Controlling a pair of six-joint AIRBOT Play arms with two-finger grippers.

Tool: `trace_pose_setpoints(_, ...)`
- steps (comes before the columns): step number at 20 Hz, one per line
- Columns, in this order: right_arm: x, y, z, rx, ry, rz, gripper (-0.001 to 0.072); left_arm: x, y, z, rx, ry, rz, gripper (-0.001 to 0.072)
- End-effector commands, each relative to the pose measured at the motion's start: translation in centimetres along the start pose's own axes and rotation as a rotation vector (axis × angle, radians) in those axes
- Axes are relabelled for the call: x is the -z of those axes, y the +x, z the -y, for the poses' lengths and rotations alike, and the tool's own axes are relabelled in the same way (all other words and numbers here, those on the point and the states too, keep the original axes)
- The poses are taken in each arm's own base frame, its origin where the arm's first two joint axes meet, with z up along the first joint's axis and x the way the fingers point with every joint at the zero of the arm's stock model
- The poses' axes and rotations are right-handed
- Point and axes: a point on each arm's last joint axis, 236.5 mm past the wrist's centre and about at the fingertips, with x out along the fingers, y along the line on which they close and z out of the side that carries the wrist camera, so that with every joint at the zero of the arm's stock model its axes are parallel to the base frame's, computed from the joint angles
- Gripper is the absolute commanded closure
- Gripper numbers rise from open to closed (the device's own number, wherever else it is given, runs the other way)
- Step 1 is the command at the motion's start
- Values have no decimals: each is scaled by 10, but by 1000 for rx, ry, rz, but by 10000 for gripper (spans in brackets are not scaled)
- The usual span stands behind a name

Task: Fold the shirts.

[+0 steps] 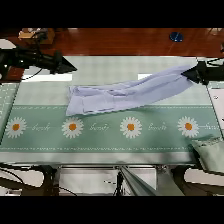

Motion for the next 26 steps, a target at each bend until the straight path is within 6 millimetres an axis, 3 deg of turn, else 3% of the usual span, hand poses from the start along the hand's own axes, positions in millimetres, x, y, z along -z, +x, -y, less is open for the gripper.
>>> trace_pose_setpoints(1, 8, -37, -35, 39, -84, 28, 678, 12, 50, 48, 54, 79, -48, 679)
trace_pose_setpoints(4, 19, -60, -63, 42, -96, 39, 678, 21, 98, 79, 56, 142, -45, 679)
trace_pose_setpoints(8, 34, -88, -94, 58, -108, 69, 678, 58, 156, 113, 69, 190, -90, 678)
trace_pose_setpoints(14, 65, -111, -117, 84, -59, 46, 678, 118, 238, 121, 48, 204, -157, 679)
trace_pose_setpoints(17, 84, -124, -132, 86, -36, 37, 678, 131, 261, 112, 29, 197, -174, 679)
trace_pose_setpoints(22, 97, -140, -144, 112, -11, 70, 678, 159, 292, 98, 10, 177, -224, 679)
trace_pose_setpoints(24, 101, -142, -147, 115, -14, 71, 678, 173, 305, 106, 50, 120, -246, 679)
trace_pose_setpoints(26, 100, -143, -145, 124, -14, 73, 678, 188, 315, 126, 121, 106, -259, 679)
